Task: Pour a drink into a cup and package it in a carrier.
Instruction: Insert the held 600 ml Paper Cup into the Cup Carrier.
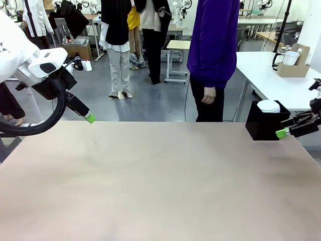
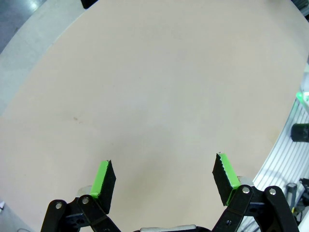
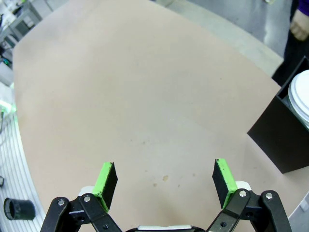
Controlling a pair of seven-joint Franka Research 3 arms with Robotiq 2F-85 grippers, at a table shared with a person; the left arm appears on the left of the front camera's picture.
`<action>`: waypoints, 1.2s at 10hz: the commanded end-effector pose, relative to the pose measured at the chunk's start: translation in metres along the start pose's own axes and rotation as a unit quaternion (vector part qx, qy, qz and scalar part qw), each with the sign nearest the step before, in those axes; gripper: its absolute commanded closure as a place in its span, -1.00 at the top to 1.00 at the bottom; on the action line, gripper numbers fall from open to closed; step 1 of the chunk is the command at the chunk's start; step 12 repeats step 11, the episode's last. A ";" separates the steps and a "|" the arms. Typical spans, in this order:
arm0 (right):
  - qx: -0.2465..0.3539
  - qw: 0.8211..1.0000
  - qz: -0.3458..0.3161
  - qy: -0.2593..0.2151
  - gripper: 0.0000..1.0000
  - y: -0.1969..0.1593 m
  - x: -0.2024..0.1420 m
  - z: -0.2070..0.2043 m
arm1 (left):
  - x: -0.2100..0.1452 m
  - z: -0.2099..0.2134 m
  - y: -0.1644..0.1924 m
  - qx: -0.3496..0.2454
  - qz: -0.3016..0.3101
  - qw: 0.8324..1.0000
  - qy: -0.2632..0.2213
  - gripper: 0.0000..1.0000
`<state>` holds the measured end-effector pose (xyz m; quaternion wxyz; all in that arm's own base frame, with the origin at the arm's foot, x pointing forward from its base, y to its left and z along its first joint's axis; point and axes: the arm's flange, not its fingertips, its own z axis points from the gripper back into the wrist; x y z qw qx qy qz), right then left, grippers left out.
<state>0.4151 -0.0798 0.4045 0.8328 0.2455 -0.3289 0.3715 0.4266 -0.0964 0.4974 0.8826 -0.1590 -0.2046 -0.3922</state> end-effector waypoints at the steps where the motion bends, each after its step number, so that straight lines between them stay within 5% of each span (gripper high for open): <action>1: 0.003 1.000 0.006 -0.001 1.00 0.000 -0.001 0.002 | -0.001 0.001 0.000 0.004 -0.001 1.000 0.005 1.00; 12: 0.003 1.000 0.006 -0.001 1.00 0.000 -0.001 0.002 | -0.001 0.001 0.000 0.004 -0.001 1.000 0.005 1.00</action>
